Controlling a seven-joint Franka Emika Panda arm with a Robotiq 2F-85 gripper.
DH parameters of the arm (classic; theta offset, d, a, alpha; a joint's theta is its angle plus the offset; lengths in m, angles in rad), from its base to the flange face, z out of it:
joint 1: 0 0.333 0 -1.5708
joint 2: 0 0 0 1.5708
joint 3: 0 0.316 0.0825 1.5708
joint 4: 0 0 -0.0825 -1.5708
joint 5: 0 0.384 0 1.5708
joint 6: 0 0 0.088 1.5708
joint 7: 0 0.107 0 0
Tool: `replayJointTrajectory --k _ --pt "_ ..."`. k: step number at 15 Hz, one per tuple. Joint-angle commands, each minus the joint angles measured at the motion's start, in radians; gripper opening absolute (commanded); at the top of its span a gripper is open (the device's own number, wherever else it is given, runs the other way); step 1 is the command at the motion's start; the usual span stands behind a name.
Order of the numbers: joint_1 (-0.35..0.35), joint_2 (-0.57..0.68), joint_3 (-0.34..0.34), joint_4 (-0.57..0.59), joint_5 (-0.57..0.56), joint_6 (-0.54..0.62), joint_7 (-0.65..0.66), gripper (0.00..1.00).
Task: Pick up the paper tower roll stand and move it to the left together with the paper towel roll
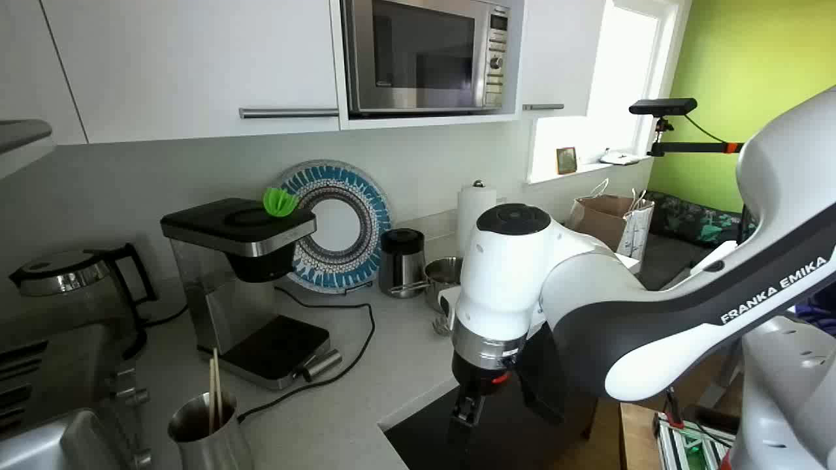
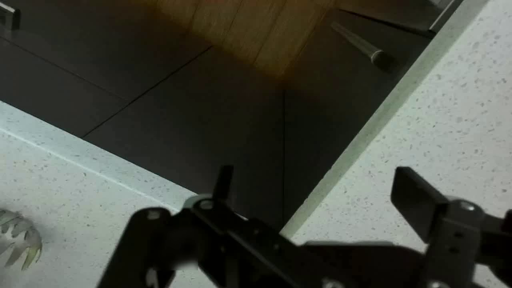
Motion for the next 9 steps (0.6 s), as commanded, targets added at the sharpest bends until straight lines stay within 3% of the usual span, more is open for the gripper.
replayJointTrajectory --k 1,6,9 --pt "0.029 0.003 -0.029 0.001 -0.012 -0.003 0.009 1.00" --pt "0.029 0.003 -0.029 0.000 -0.012 -0.003 0.008 1.00" --pt "0.001 -0.107 -0.043 -0.025 -0.060 0.050 0.061 1.00"
